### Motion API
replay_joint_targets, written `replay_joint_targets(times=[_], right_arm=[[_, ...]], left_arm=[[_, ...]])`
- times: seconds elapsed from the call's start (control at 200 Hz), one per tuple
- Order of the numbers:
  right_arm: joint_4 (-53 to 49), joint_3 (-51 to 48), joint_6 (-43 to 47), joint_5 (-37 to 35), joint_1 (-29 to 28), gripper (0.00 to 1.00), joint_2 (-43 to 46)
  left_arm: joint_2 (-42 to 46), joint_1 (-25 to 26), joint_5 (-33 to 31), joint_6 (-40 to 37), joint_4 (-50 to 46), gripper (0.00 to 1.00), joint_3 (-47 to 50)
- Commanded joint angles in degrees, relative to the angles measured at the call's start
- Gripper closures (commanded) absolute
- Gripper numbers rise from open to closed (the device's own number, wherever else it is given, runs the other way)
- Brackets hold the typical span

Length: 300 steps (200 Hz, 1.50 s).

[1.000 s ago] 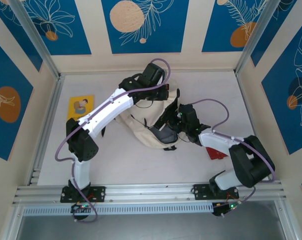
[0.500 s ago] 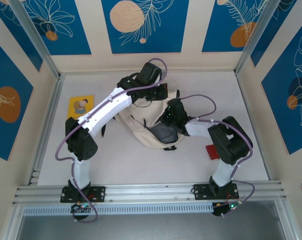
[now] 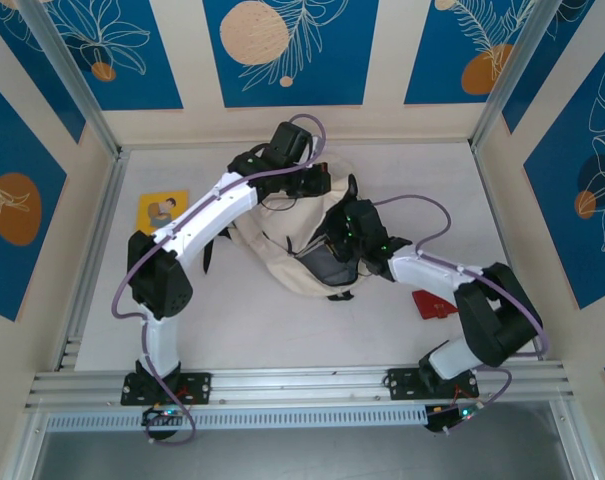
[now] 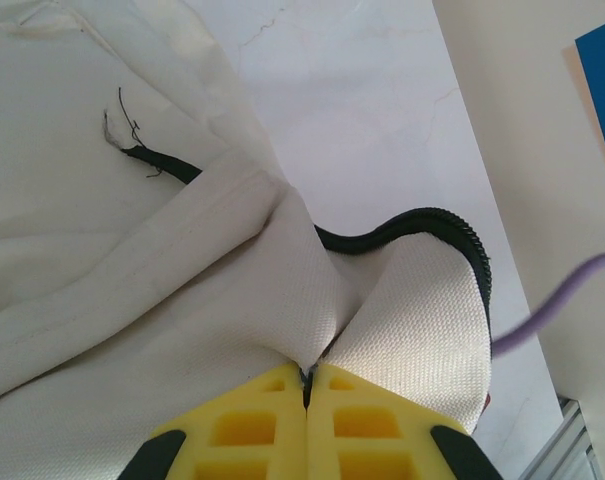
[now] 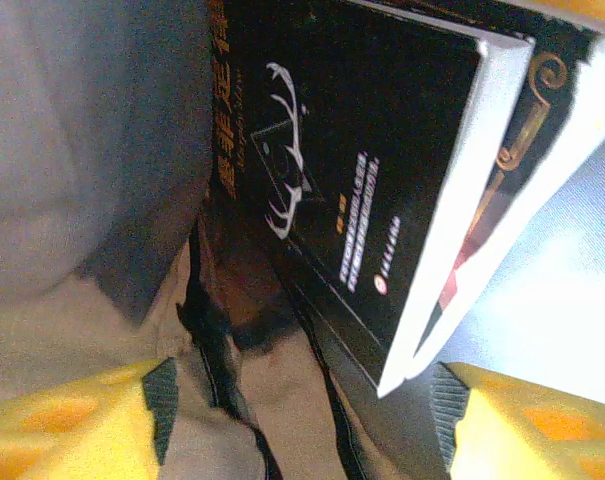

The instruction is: Pack the student bag

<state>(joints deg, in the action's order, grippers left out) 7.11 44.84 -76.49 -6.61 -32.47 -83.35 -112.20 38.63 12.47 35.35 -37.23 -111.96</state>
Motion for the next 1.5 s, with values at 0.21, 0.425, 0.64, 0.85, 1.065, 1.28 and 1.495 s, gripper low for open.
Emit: replay_joint_targets(times=[0.21,0.425,0.64,0.85,1.065,1.28,1.495], right_arm=[[-20.5,-7.9,-5.0,-8.8,-1.9,0.38,16.2],[-42.5,-5.7,-5.5,-17.9,0.5,0.37,29.5],[-52.9,1.6,1.2,-20.9,4.5,0.32,33.4],[-50.9,6.8,12.9,-18.7,4.7,0.22,32.3],[-45.2,11.8,24.6,-11.4,2.9,0.2,26.1],[-38.7,17.0,29.9,-5.3,-0.2,0.18,16.2],[-34.2,21.7,30.5,0.0,-2.6,0.18,6.9]], left_arm=[[5.7,-1.1,0.6,-3.4,2.9,1.0,6.2],[10.0,-1.1,-2.3,-2.1,3.7,0.59,14.1],[17.2,-3.4,-9.8,0.4,3.2,0.29,20.9],[24.7,-8.9,-14.7,0.3,1.4,0.17,30.6],[29.9,-17.7,-17.6,-0.2,-0.2,0.05,39.6],[29.6,-26.3,-18.5,-3.0,-2.5,0.03,41.3],[21.8,-33.9,-17.6,-6.9,-3.1,0.01,37.9]])
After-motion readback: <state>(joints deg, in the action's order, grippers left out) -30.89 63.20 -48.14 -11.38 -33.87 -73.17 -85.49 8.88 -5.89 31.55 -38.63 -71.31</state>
